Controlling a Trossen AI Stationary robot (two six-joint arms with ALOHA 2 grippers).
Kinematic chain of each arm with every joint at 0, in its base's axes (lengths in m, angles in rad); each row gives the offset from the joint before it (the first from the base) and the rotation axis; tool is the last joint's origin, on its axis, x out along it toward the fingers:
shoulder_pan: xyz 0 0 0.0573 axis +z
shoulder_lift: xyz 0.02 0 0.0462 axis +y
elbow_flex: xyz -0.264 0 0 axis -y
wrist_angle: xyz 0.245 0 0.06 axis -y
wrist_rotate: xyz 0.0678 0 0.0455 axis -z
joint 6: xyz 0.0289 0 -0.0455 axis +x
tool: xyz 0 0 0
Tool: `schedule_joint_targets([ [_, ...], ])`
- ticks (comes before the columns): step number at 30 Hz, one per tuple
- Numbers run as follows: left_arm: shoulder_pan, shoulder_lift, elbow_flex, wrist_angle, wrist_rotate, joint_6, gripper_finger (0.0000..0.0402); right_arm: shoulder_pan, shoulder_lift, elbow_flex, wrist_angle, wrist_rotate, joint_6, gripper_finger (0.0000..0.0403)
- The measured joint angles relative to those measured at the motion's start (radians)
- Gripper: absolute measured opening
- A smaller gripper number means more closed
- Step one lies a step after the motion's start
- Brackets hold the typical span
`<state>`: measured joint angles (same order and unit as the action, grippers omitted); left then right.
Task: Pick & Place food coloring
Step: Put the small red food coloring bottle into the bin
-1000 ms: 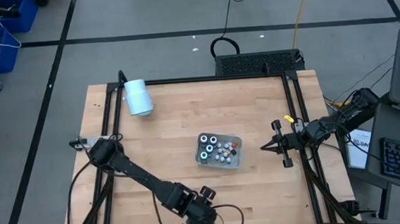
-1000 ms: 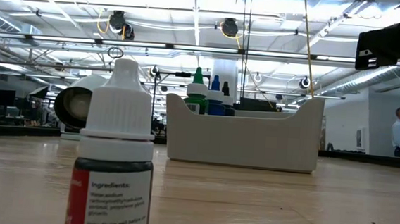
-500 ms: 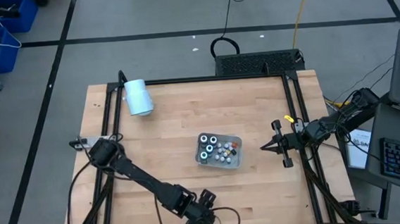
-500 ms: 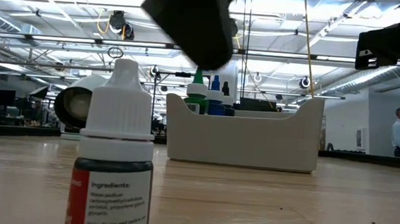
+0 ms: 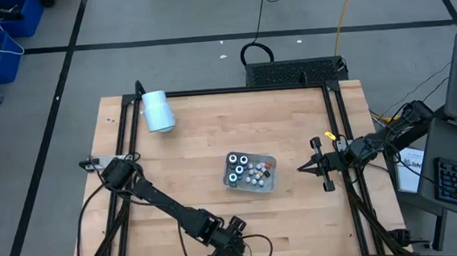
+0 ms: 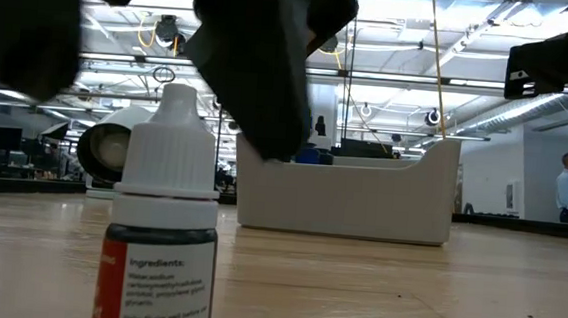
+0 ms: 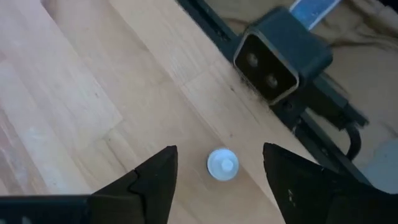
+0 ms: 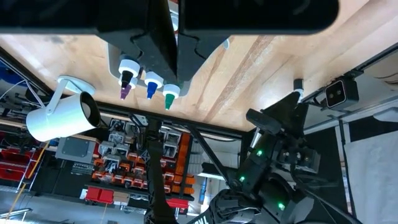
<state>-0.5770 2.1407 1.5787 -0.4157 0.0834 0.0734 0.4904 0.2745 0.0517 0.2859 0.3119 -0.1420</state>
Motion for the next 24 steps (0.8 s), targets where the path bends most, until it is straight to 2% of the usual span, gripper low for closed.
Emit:
schedule_joint_targets([
  [18, 0.003, 0.043, 0.001, 0.040, 0.043, 0.026, 0.0161, 0.000, 0.004, 0.000, -0.004, 0.000, 0.007, 0.0000],
  [24, 0.004, 0.043, 0.034, 0.009, 0.043, 0.018, 0.0145, 0.000, 0.006, 0.000, -0.004, 0.000, 0.011, 0.0000],
])
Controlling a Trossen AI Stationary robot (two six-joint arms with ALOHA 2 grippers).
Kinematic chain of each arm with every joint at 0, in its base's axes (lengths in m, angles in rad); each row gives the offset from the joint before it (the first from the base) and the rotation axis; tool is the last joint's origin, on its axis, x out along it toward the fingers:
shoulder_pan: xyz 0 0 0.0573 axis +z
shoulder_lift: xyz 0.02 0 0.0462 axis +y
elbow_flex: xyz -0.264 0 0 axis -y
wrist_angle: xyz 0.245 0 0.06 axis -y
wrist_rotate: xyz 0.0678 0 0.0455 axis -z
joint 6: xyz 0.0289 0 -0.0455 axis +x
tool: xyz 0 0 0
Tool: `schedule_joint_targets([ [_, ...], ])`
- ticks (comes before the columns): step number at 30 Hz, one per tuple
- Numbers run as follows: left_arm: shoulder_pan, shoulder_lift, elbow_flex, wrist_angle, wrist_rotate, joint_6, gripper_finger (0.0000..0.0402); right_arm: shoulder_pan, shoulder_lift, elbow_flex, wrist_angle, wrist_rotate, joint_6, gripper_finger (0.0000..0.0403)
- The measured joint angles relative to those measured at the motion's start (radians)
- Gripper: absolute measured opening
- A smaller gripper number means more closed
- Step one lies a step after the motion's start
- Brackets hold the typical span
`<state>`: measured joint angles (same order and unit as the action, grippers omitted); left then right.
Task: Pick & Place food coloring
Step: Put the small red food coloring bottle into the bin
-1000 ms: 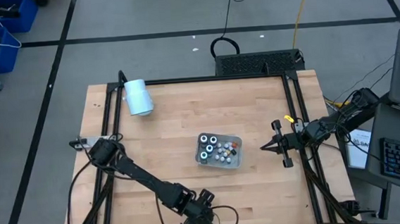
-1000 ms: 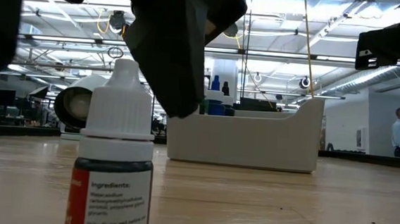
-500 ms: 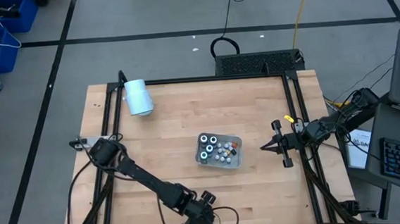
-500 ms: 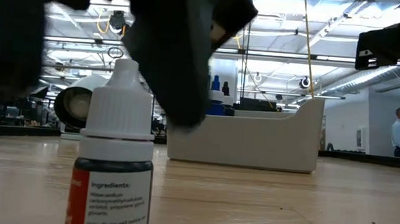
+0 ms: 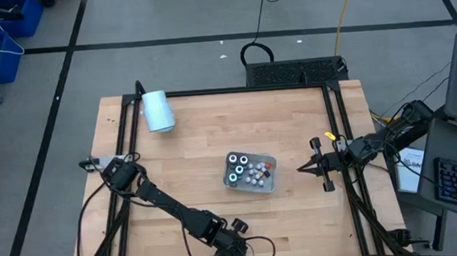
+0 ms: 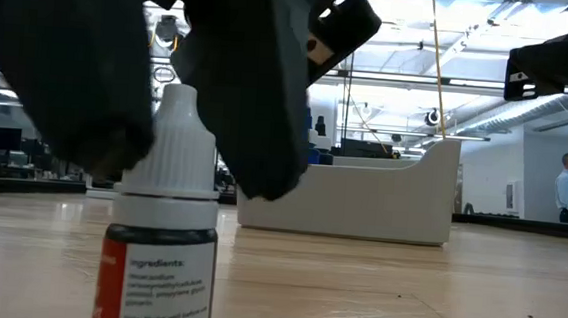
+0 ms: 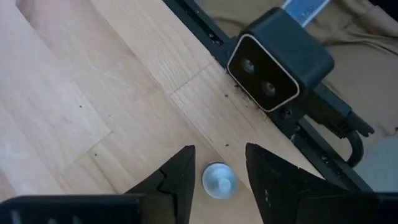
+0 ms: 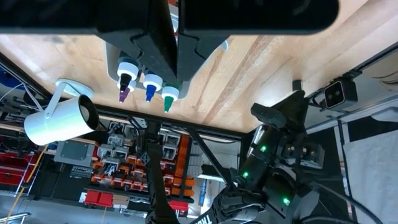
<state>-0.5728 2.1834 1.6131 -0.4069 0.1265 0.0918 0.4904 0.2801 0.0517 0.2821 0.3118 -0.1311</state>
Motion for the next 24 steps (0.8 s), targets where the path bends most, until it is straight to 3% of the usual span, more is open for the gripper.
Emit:
schedule_joint_targets([
  [12, 0.003, 0.000, 0.001, -0.037, 0.004, -0.004, 0.0109, 0.000, 0.000, 0.000, 0.000, 0.000, 0.007, 0.0000],
  [19, 0.018, 0.000, 0.001, -0.054, 0.005, -0.019, 0.0062, 0.000, 0.000, 0.000, 0.000, 0.000, 0.007, 0.0000],
  [24, 0.024, -0.005, 0.003, -0.080, 0.009, -0.019, 0.0059, 0.000, 0.000, 0.000, 0.000, 0.000, 0.008, 0.0000],
])
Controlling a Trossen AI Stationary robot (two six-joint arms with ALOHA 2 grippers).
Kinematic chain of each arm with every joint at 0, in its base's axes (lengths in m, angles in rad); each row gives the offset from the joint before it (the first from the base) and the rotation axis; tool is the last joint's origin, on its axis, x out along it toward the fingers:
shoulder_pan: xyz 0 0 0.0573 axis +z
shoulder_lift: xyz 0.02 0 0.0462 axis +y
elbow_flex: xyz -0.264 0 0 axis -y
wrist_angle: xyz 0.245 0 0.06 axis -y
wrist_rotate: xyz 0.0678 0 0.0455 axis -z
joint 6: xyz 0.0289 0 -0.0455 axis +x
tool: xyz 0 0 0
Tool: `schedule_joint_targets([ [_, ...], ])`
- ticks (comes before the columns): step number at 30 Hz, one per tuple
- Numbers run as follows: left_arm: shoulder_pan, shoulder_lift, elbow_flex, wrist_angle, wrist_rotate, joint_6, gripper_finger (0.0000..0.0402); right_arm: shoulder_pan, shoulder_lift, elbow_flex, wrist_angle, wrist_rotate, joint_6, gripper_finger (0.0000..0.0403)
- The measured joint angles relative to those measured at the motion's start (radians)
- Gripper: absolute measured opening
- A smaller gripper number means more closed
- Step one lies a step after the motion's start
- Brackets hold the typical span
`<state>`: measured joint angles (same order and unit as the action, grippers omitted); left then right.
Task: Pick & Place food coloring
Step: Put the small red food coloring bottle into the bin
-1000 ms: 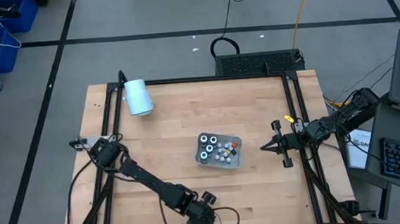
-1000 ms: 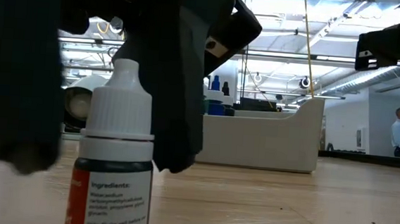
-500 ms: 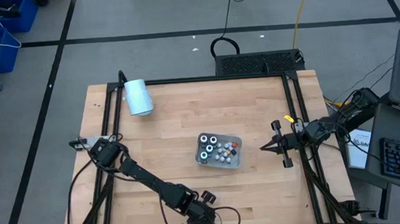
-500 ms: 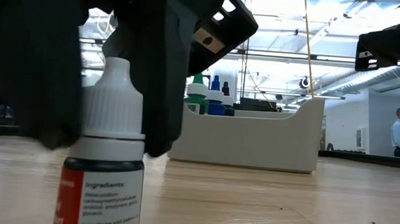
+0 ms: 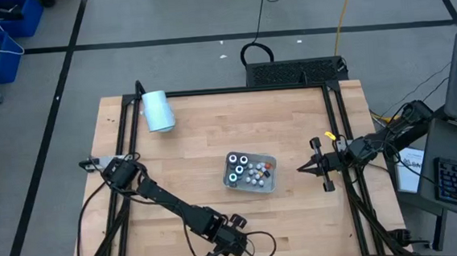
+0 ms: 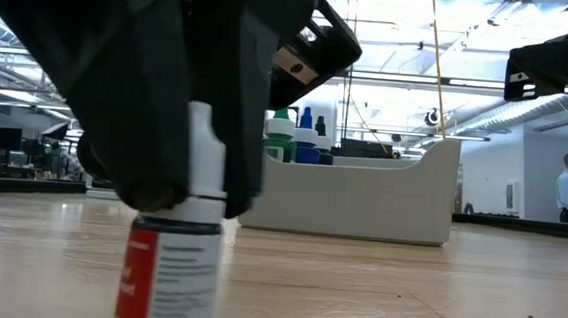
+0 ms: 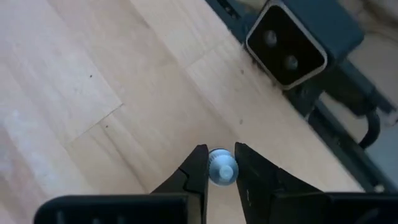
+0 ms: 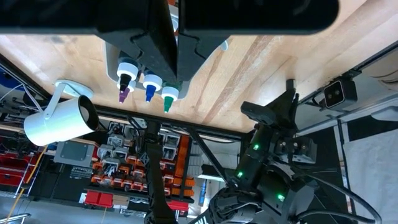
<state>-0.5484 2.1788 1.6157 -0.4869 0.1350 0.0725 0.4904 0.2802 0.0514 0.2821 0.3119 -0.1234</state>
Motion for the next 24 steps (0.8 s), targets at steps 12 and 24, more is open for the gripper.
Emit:
schedule_joint_targets([
  [12, 0.028, -0.022, 0.185, -0.237, -0.058, 0.090, 0.0059, 0.000, 0.000, 0.000, 0.000, 0.000, 0.000, 0.0000],
  [24, 0.162, -0.022, 0.527, -0.496, -0.077, 0.280, 0.0059, 0.000, 0.000, 0.000, -0.003, 0.000, 0.012, 0.0000],
])
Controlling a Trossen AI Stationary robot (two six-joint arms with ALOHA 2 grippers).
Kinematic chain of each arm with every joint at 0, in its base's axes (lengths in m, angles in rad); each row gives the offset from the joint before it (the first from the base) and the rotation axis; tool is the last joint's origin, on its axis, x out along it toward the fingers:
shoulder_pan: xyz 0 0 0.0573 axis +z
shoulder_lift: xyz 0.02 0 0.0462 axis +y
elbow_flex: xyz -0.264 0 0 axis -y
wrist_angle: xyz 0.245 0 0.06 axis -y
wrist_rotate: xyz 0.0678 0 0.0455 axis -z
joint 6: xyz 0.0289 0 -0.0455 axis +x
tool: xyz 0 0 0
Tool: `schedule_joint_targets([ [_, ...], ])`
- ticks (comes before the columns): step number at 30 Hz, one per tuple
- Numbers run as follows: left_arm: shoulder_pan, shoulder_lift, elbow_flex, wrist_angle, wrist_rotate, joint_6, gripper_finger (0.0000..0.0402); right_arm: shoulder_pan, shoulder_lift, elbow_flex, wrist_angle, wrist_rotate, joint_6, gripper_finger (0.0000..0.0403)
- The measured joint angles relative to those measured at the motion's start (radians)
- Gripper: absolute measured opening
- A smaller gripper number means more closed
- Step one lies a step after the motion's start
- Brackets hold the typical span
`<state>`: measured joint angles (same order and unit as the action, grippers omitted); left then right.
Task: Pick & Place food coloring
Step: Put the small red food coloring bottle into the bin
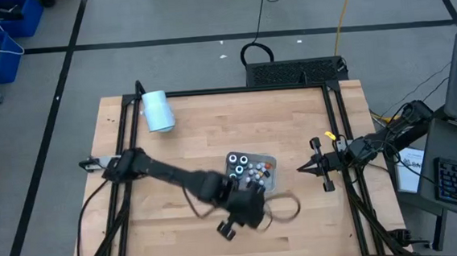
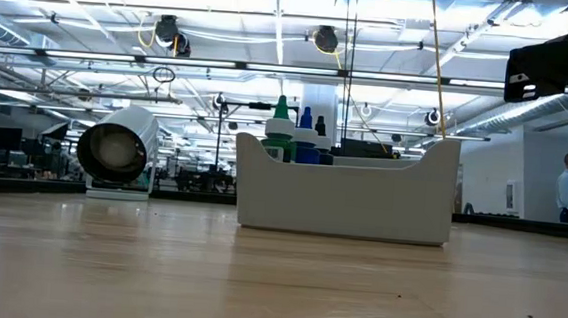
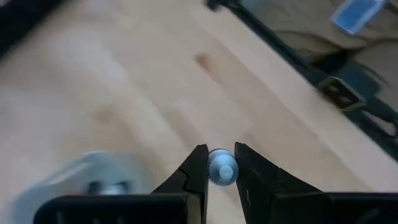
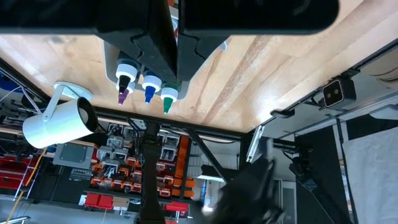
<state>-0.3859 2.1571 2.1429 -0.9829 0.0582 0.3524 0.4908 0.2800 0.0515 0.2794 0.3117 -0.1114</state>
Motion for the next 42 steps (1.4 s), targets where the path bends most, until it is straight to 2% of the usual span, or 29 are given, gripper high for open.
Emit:
schedule_joint_targets([
  [7, 0.144, 0.000, 0.129, -0.071, 0.021, 0.006, 0.0059, 0.000, 0.000, 0.000, -0.002, 0.000, 0.021, 0.0000],
  [11, 0.230, 0.001, 0.129, -0.115, 0.030, -0.032, 0.0059, 0.000, 0.000, 0.000, -0.019, 0.000, 0.021, 0.0000],
  [18, 0.315, 0.002, 0.074, -0.126, 0.072, 0.070, 0.0059, 0.000, 0.000, 0.000, -0.015, 0.002, 0.010, 0.0000],
  [21, 0.342, 0.001, 0.060, -0.139, 0.105, 0.148, 0.0059, 0.000, 0.000, 0.000, -0.016, 0.002, 0.005, 0.0000],
  [28, 0.379, 0.001, 0.059, -0.207, 0.110, 0.282, 0.0064, 0.000, 0.001, 0.000, -0.052, 0.004, 0.031, 0.0000],
  [32, 0.405, 0.001, 0.059, -0.213, 0.102, 0.309, 0.0058, 0.000, 0.001, 0.000, -0.070, 0.006, 0.007, 0.0000],
  [38, 0.433, 0.001, 0.059, -0.192, 0.100, 0.320, 0.0062, 0.000, 0.001, 0.000, -0.072, 0.005, -0.138, 0.0000],
  [42, 0.434, 0.001, 0.059, -0.184, 0.101, 0.346, 0.0059, 0.000, 0.002, 0.000, -0.096, 0.005, -0.157, 0.0000],
])
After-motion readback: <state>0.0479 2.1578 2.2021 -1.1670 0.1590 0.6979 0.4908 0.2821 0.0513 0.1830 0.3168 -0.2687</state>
